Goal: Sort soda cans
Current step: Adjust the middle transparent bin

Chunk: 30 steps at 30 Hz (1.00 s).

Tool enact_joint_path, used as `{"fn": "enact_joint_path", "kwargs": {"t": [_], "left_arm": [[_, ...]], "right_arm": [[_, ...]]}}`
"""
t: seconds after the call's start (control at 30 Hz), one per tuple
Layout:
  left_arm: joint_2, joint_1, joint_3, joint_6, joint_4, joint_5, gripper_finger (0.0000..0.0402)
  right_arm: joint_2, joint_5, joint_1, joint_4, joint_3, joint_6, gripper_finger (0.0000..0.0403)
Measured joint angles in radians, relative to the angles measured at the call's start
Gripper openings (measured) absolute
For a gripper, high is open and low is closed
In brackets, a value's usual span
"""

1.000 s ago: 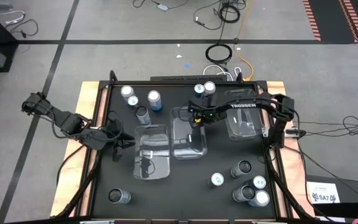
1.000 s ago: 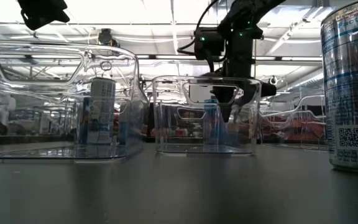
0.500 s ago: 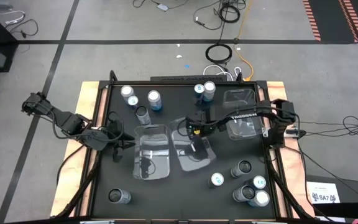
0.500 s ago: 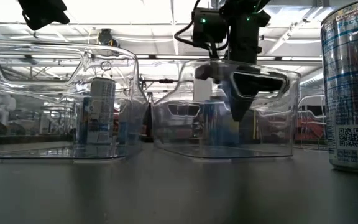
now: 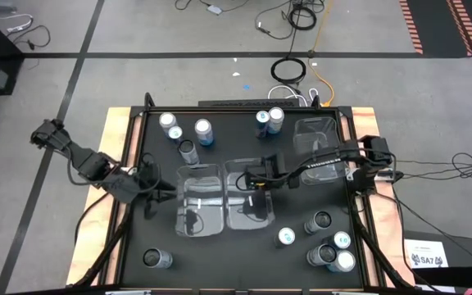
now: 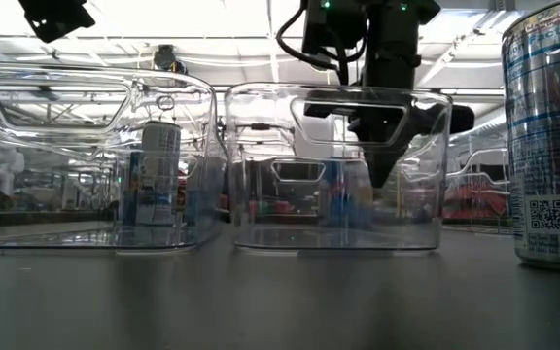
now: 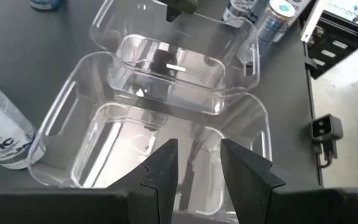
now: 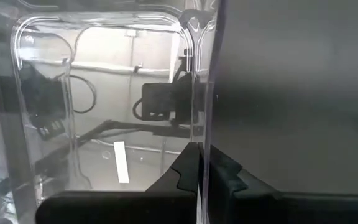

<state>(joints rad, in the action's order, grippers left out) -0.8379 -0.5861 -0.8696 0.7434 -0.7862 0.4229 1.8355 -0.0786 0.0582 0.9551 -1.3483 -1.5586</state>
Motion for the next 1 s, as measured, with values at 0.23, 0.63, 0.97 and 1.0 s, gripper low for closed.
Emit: {"fn": "enact_joint_path", "kwargs": {"t": [0.23,0.63,0.97,1.0], "left_arm": [[0.0,-0.048,0.0,0.003,0.0,0.0,0.0131],[0.0,-0.085,0.0,-0.017,0.0,0.0,0.0131],[0.0,-0.085,0.0,-0.018,-0.007,0.0,0.0131],[0.0,-0.085,0.0,-0.018,-0.011,0.0,0.0131]], "right_arm": [[0.0,-0.02,0.026,0.021,0.0,-0.054,0.0001],[0.0,-0.03,0.029,0.023,0.0,0.005,0.0],[0.0,-0.028,0.029,0.022,0.0,-0.011,0.0009],[-0.003,-0.028,0.029,0.021,0.001,-0.018,0.0013]]}}
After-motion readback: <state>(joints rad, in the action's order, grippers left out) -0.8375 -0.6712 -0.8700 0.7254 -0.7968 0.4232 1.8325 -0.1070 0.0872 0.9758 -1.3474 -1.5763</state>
